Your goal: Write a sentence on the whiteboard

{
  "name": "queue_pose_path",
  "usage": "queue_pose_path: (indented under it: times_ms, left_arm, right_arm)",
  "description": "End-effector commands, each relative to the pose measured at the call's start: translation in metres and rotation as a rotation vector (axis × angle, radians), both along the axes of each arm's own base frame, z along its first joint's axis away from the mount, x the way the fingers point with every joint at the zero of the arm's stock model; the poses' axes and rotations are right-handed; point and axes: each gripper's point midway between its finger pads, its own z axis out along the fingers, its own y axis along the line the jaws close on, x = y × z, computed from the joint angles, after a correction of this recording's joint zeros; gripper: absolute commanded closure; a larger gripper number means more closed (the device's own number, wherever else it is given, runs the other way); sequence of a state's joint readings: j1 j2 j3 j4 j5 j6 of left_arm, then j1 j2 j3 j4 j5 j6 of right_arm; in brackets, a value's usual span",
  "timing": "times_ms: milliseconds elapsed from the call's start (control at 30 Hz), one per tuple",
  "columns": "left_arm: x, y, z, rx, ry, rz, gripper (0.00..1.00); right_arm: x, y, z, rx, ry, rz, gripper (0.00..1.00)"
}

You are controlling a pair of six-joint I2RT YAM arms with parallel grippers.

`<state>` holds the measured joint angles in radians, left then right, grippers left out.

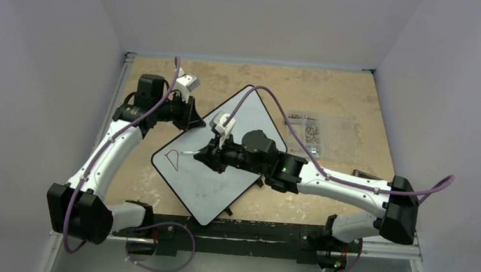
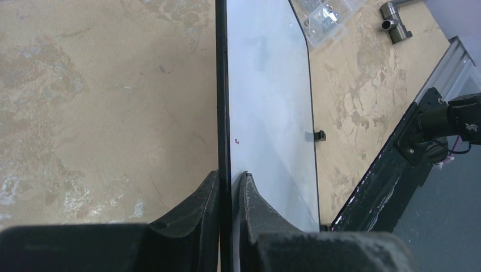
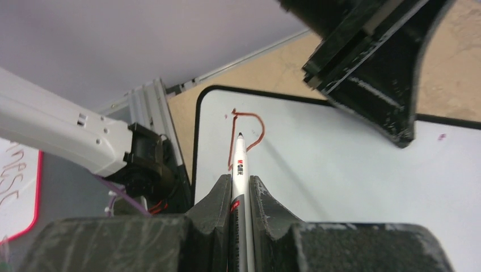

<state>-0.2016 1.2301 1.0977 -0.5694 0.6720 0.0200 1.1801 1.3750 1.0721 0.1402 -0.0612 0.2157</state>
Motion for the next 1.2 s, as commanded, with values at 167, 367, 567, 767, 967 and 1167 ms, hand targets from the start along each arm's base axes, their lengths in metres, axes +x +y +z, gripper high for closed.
queue_pose_path:
  times_ms: [167, 367, 567, 767, 967, 1167]
  left_arm:
    - [0.003, -0.005, 0.011, 0.028, -0.098, -0.058, 1.0]
    - [0.003, -0.005, 0.01, 0.032, -0.094, -0.06, 1.0]
    - [0.004, -0.006, 0.009, 0.031, -0.086, -0.064, 1.0]
    - [0.003, -0.007, 0.01, 0.033, -0.085, -0.067, 1.0]
    - [0.002, -0.007, 0.009, 0.035, -0.083, -0.066, 1.0]
    - [0.002, -0.007, 0.009, 0.037, -0.08, -0.069, 1.0]
  right_arm:
    - [0.045, -0.02, 0.023, 0.078, -0.057, -0.21, 1.0]
    - [0.053, -0.019, 0.023, 0.08, -0.072, -0.199, 1.0]
    - [0.046, -0.005, 0.018, 0.072, -0.073, -0.108, 1.0]
    - [0.032, 0.01, 0.017, 0.091, -0.072, -0.001, 1.0]
    - [0.029, 0.014, 0.018, 0.103, -0.078, 0.028, 1.0]
    - [0.039, 0.019, 0.014, 0.081, -0.071, -0.01, 1.0]
